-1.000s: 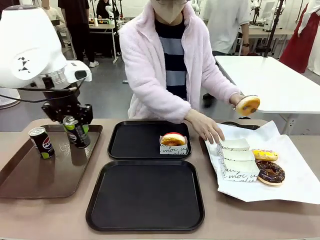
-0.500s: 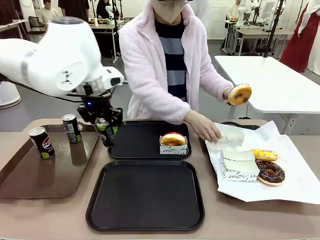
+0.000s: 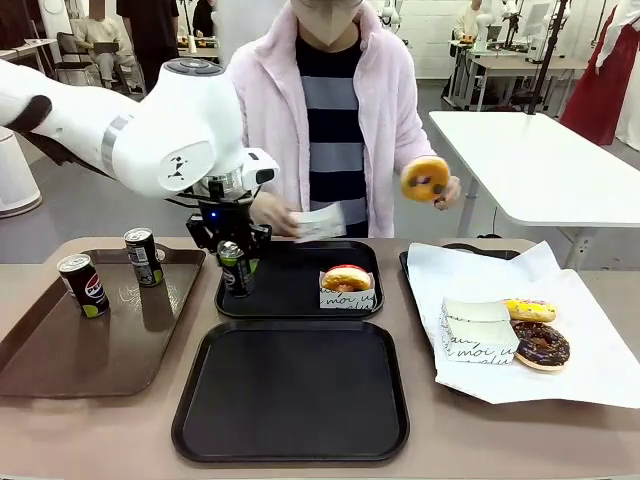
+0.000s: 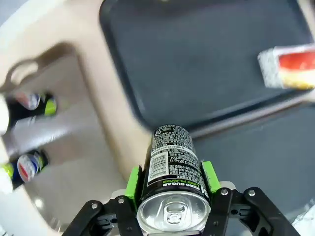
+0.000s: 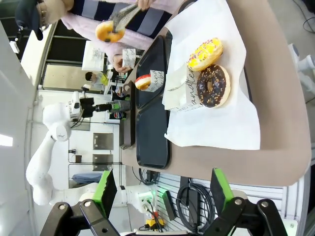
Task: Set up donuts and drinks on trays.
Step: Pick up one Pepsi coke and place it on the Flat Tray.
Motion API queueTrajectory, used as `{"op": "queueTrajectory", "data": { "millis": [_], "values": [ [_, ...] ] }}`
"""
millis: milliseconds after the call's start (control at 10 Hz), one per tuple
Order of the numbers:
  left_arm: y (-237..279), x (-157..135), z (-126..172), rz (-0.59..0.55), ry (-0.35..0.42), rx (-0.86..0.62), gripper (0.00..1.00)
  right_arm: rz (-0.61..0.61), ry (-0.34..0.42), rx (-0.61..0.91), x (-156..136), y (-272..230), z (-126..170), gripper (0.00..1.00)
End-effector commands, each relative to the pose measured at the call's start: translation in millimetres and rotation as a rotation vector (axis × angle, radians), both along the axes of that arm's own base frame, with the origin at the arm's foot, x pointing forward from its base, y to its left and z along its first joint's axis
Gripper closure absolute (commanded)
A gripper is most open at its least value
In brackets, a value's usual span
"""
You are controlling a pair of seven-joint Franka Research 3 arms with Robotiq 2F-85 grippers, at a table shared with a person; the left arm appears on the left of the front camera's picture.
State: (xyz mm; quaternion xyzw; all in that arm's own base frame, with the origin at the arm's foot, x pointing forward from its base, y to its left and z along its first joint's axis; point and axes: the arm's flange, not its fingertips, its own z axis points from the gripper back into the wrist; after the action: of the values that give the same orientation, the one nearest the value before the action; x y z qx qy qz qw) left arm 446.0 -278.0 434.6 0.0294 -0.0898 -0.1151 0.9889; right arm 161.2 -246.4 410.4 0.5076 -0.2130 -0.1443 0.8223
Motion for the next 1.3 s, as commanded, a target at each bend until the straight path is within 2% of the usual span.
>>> {"op": "queueTrajectory", "data": {
  "millis": [0, 100, 200, 400, 500, 600, 700, 800, 1200],
  "values": [
    [68, -85, 49, -0.097, 0.067, 0.035, 0.41, 0.009, -0.002, 0.006, 0, 0, -2, 0.0],
    [87, -106, 54, -0.127, 0.069, 0.049, 0.41, 0.009, -0.002, 0.006, 0, 0, -2, 0.0],
    [93, -115, 55, -0.135, 0.068, 0.058, 0.41, 0.009, -0.002, 0.006, 0, 0, -2, 0.0],
    [99, -112, 57, -0.115, 0.06, 0.028, 0.41, 0.009, -0.002, 0.006, 0, 0, -2, 0.0],
    [98, -108, 58, -0.074, 0.021, 0.007, 0.41, 0.009, -0.002, 0.006, 0, 0, -2, 0.0],
    [103, -123, 60, -0.116, 0.077, 0.06, 0.41, 0.009, -0.002, 0.006, 0, 0, -2, 0.0],
    [103, -123, 60, -0.116, 0.077, 0.06, 0.41, 0.009, -0.002, 0.006, 0, 0, -2, 0.0],
    [104, -120, 61, -0.107, 0.061, 0.05, 0.41, 0.009, -0.002, 0.006, 0, 0, -2, 0.0],
    [56, -72, 43, -0.122, 0.029, 0.007, 0.41, 0.009, -0.002, 0.006, 0, 0, -2, 0.0]
  ]
}}
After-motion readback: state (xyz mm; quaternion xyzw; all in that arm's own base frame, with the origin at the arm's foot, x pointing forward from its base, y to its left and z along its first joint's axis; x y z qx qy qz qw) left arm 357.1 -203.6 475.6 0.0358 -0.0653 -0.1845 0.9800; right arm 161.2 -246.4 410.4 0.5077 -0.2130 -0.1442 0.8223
